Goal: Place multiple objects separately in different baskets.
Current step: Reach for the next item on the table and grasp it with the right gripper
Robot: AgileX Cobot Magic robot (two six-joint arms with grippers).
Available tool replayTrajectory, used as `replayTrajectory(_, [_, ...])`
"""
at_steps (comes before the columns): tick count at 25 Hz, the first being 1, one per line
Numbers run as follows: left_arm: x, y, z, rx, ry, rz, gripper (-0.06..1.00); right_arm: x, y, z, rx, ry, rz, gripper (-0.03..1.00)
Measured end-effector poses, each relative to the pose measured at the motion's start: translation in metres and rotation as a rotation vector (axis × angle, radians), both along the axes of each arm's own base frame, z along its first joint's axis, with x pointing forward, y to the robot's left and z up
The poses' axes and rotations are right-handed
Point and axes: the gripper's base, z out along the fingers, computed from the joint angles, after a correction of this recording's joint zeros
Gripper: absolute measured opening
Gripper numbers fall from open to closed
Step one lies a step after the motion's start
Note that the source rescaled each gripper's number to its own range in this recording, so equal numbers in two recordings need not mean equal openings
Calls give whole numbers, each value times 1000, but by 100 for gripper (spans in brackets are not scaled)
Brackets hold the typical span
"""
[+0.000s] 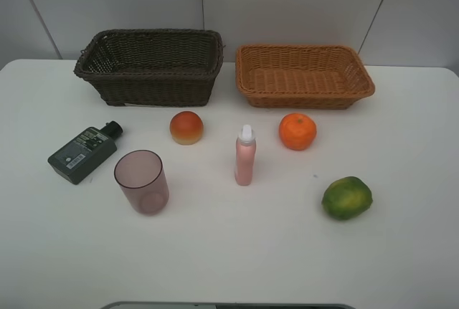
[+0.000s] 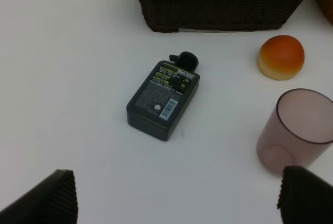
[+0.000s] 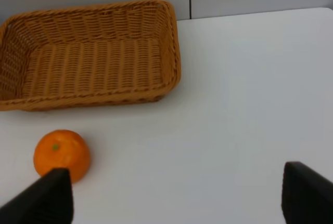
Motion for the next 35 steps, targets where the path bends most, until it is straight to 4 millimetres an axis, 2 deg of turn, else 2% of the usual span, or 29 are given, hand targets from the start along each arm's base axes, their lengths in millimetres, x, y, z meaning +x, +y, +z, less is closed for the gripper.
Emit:
replayTrajectory(6, [0,0,0,0,0,0,99,27,0,-4,18,-16,4,83])
replayTrajectory(16, [0,0,0,0,0,0,99,55,-1,-11,33,-34,4,83])
replayTrajectory(21, [0,0,0,0,0,0,99,67,0,-20,47,22,6,83])
replayTrajectory(28, [0,0,0,0,0,0,99,84,17,-39,55,138,90,83])
replayTrajectory(35, [0,0,0,0,0,0,99,115,29,-48,30,295,143,83])
